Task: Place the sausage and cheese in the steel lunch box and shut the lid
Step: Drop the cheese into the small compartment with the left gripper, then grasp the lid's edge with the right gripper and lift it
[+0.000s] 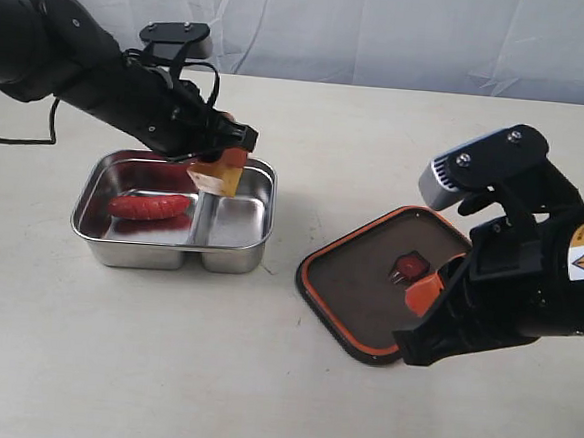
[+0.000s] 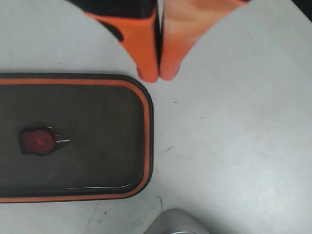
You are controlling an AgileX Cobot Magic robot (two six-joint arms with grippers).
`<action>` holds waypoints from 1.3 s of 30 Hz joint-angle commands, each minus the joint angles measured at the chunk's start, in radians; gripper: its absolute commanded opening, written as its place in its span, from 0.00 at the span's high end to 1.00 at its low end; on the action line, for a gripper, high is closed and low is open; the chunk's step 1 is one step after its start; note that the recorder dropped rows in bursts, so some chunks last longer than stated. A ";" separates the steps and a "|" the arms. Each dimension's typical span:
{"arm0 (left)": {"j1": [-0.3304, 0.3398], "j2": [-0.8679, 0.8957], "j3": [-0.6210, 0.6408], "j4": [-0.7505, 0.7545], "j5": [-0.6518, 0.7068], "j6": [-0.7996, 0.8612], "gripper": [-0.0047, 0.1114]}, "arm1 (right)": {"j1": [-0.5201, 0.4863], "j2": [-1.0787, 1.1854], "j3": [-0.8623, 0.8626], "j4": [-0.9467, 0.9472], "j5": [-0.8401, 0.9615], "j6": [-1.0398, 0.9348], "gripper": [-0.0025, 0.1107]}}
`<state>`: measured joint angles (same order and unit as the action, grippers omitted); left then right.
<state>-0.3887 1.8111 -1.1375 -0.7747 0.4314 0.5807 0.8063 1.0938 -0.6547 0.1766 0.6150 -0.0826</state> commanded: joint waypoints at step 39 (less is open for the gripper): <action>-0.002 -0.496 0.351 0.096 0.271 0.007 0.96 | -0.445 0.682 -0.346 -0.416 0.006 0.431 0.71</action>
<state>-0.3887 1.3309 -0.8000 -0.6776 0.7118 0.5850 0.3667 1.7439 -0.9862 -0.2500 0.5969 0.3719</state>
